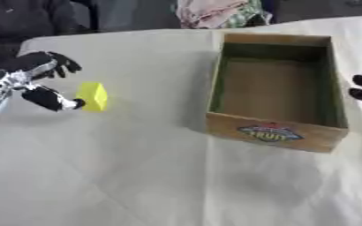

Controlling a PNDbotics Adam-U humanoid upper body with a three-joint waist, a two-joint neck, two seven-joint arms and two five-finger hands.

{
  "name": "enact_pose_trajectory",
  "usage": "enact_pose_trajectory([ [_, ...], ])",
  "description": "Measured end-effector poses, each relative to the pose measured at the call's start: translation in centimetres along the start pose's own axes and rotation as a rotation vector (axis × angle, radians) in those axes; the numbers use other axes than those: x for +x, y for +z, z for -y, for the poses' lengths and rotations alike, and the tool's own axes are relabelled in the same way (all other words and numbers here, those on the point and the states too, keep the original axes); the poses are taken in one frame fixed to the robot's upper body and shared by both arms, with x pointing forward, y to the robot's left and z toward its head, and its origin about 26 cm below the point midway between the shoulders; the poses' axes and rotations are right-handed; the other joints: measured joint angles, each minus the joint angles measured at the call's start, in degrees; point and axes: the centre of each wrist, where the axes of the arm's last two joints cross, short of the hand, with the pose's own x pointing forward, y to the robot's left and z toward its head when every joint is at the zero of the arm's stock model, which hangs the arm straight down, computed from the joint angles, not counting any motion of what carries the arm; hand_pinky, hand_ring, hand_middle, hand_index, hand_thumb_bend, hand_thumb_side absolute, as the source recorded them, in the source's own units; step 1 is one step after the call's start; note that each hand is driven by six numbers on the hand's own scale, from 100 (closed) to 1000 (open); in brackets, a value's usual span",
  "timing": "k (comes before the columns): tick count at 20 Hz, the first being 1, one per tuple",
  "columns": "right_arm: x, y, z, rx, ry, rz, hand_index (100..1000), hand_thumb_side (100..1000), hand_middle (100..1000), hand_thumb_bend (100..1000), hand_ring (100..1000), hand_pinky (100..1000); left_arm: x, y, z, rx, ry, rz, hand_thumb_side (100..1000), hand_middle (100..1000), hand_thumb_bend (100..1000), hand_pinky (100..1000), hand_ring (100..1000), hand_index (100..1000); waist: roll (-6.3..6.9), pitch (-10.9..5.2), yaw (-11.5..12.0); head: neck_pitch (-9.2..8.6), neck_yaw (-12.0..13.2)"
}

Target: Pick up objects on the table and place them in the box.

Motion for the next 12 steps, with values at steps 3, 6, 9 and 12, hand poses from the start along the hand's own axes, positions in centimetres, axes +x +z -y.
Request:
enact_pose_trajectory([
  [3,0.0,0.0,0.0,0.0,0.0,0.0,780,470,595,100,858,835,0.0,-0.3,-0.2,-0.014,-0.005,-0.015,328,768,454,735,753,873,-0.04,0.0,0.0,0.0,0.0],
  [6,0.0,0.0,0.0,-0.001,-0.001,0.0,780,470,595,100,858,835,0.0,-0.8,0.0,-0.013,-0.006,-0.028,322,768,440,734,753,873,-0.18,0.0,0.0,0.0,0.0],
  [9,0.0,0.0,0.0,-0.001,-0.001,0.0,780,470,595,100,859,835,-0.1,-1.4,0.3,-0.008,-0.006,-0.038,318,768,435,735,753,873,-0.43,0.0,-0.1,0.0,0.0],
  [12,0.0,0.0,-0.1,-0.003,-0.004,0.0,780,470,595,100,859,836,-0.1,-1.9,0.6,-0.014,-0.009,-0.04,317,767,430,735,753,872,-0.43,0.0,-0.1,0.0,0.0],
])
